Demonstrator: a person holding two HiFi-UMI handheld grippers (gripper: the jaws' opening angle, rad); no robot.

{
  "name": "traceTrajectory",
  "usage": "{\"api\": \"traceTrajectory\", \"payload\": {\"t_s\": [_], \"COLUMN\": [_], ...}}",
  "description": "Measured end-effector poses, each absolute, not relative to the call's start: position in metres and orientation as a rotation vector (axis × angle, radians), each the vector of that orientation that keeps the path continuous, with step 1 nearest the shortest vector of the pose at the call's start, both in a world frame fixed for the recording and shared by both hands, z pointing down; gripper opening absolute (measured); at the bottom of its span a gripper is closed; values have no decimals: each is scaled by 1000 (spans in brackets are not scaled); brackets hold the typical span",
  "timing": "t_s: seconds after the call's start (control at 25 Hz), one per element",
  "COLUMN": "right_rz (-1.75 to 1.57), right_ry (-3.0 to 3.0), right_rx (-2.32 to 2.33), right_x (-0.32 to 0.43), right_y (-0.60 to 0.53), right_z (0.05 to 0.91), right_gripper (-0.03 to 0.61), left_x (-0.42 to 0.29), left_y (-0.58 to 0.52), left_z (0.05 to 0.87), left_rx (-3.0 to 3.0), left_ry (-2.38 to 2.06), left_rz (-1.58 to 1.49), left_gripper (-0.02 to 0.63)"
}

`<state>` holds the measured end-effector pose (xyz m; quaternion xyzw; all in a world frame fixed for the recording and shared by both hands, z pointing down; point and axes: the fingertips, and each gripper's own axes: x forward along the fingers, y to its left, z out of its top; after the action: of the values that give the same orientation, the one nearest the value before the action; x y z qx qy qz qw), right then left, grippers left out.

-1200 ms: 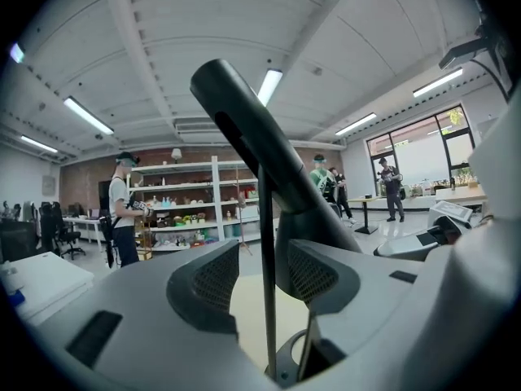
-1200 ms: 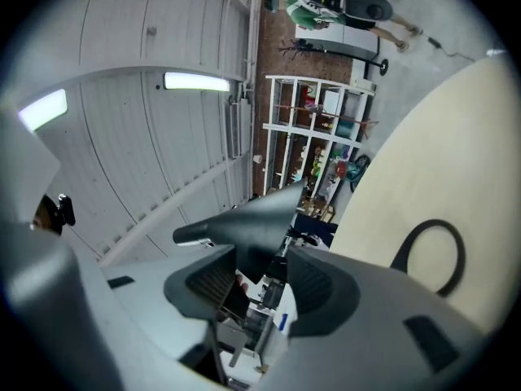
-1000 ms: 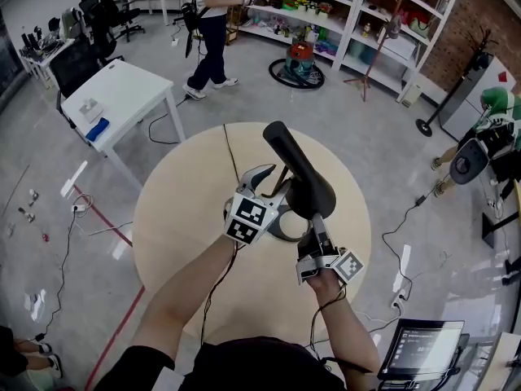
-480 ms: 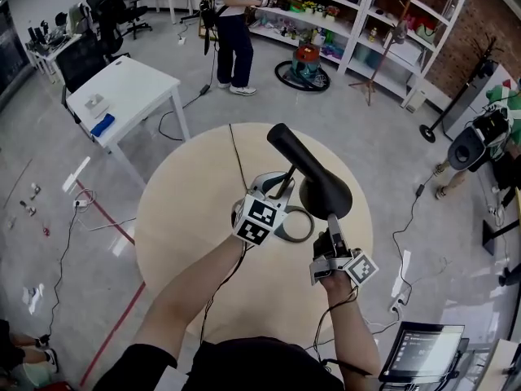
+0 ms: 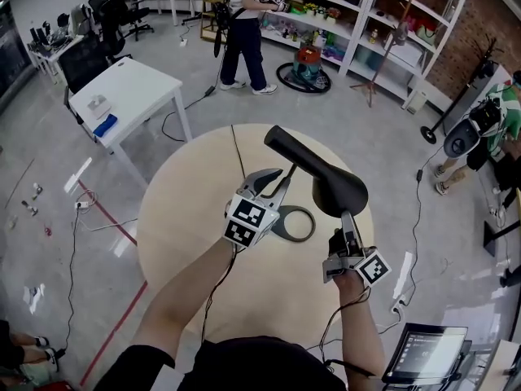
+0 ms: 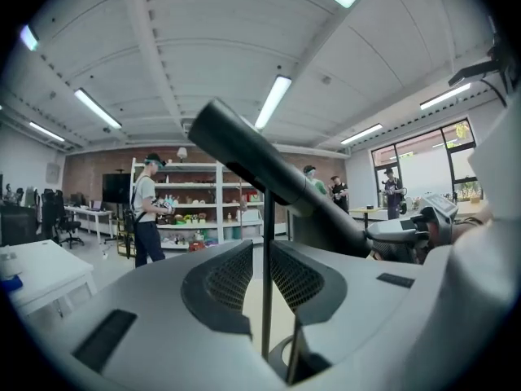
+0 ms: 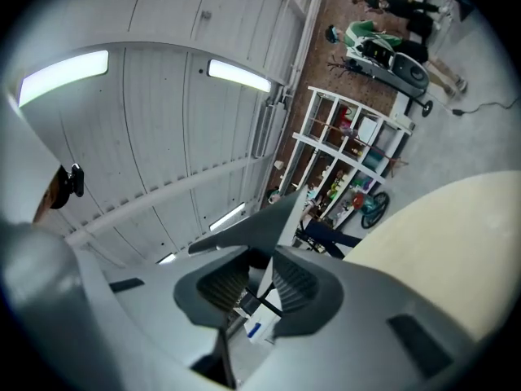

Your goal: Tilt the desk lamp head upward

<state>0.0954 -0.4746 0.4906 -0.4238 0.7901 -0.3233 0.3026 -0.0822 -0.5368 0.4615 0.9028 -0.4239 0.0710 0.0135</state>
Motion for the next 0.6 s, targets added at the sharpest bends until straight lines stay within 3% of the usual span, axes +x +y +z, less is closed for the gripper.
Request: {"api": "traceTrajectory", "payload": {"t_s": [0.24,0.36,0.6], "right_rz": [-791,-777,-761], "right_ry": [2146,2152,2165], "right_rx": [-1142,-1149,-1156], "right_x": [98,102,101], "right_y": [-473,-476,-478], "right_z": [477,474,467], "right_gripper": [92,92,91], "left_x": [-127,-136,-139], "left_y": [-523,-522,-540], "left_z": [398,367,333], "left_rx": [2792,2804,2836], "left_ry": [-1449,-1460,-1473], "left_rz": [40,-22,-10], "left_gripper": [52,89,89]}}
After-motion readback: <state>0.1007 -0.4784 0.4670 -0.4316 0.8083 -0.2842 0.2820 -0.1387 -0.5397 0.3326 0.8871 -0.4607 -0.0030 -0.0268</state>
